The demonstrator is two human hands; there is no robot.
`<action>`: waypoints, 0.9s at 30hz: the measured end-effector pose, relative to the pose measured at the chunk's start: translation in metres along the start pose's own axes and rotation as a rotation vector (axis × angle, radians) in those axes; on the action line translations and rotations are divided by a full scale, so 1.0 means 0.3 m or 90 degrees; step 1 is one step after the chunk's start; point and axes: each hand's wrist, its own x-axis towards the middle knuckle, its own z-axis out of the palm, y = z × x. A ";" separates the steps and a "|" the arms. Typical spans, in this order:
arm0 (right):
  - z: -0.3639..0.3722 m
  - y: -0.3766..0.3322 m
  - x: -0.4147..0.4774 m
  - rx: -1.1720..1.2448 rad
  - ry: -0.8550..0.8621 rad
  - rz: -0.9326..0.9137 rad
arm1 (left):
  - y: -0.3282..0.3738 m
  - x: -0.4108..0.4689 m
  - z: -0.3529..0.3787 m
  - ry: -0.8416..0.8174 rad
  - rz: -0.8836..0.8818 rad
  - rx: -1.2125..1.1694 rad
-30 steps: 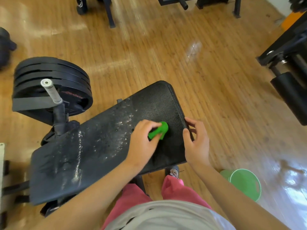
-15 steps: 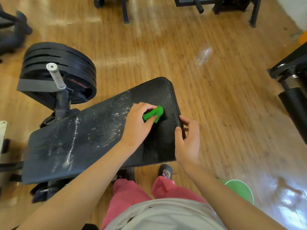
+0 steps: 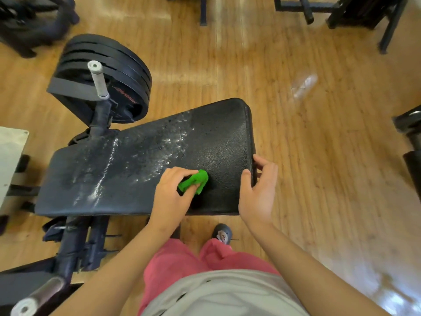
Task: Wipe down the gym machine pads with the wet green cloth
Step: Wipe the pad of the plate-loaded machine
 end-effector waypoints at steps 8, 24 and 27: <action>-0.001 -0.009 -0.004 -0.027 0.003 0.003 | 0.066 -0.080 0.051 0.021 0.005 -0.062; 0.087 -0.069 -0.085 -0.314 0.160 -0.029 | -0.105 -0.037 -0.058 -0.228 0.293 -0.015; 0.094 -0.082 -0.091 -0.313 0.169 -0.026 | -0.195 -0.034 -0.104 -0.239 0.285 0.001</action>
